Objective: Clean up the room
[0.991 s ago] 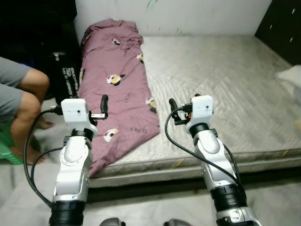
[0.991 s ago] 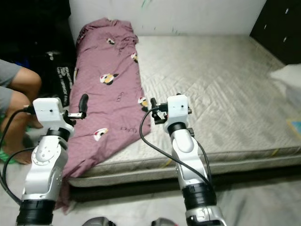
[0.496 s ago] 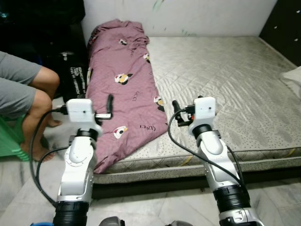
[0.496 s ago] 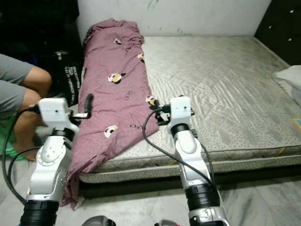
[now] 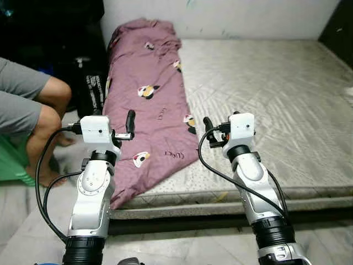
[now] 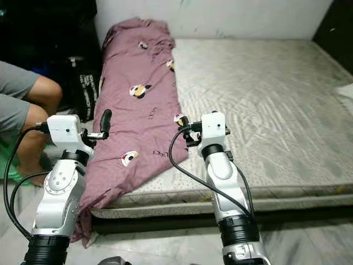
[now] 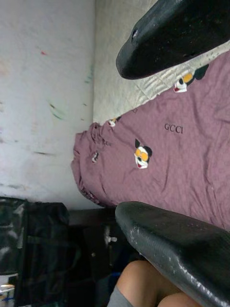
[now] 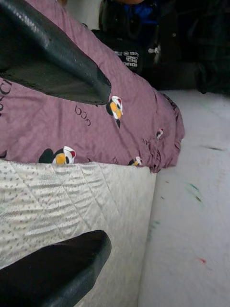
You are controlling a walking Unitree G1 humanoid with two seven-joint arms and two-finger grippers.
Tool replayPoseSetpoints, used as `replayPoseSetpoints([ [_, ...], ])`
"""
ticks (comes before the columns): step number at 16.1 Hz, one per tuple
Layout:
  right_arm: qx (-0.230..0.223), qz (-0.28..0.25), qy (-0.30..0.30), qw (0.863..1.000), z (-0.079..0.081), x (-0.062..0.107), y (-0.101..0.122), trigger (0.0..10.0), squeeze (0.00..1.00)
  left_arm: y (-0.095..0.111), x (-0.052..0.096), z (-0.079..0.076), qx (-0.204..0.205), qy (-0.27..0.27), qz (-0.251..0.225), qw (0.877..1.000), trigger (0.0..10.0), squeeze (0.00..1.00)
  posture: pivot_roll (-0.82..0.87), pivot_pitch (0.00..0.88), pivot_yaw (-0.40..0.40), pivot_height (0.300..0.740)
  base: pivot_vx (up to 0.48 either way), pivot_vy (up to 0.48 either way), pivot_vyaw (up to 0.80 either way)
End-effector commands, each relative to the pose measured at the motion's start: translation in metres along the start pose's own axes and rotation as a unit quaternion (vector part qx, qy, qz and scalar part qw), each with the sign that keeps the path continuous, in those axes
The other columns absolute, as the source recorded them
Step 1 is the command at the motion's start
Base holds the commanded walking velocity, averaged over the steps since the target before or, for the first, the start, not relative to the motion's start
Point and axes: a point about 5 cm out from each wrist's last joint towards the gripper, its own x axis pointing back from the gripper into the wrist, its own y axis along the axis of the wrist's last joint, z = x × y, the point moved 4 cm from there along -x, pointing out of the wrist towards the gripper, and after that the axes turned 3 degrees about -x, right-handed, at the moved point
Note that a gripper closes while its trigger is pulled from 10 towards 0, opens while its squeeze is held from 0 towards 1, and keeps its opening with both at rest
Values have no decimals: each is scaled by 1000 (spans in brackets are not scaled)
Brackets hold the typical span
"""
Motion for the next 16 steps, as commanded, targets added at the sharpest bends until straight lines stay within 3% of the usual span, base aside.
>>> replayPoseSetpoints([
  [1, -3, -2, 3, 1000, 2, -3, 3, 10000, 0, 3, 0, 0, -4, -5, -7, 1000, 10000, 0, 6, 0, -26, 740, 277, 0, 0],
  [4, -2, -2, 4, 1000, 2, -3, 3, 10000, 0, 3, 0, -1, -2, -8, -7, 1000, 10000, 0, 8, 0, -29, 740, 261, 0, 0],
  [13, -8, -1, 8, 1000, 3, -3, 2, 10000, 0, -1, -1, 2, 3, 5, 4, 1000, 10000, 0, 10, 0, -27, 740, 0, 0, 0],
  [16, -8, 5, 4, 1000, 2, -3, 1, 10000, 0, -2, -1, 0, 11, 4, 8, 1000, 10000, 0, 9, 0, -27, 740, 0, 455, -433],
])
